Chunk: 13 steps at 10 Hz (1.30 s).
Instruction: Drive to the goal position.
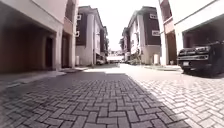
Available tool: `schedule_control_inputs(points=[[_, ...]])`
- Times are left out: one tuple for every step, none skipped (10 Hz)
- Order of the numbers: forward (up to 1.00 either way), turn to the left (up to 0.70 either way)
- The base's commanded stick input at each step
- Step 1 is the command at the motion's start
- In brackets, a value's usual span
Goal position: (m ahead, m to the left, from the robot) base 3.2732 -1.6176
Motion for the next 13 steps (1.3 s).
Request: schedule_control_inputs(points=[[0.5, 0.0], [0.5, 0.0], [0.5, 0.0], [0.5, 0.0], [0.5, 0.0], [0.5, 0.0], [0.5, 0.0], [0.5, 0.0], [0.5, 0.0], [0.5, 0.0], [0.5, 0.0], [0.5, 0.0], [0.5, 0.0]])
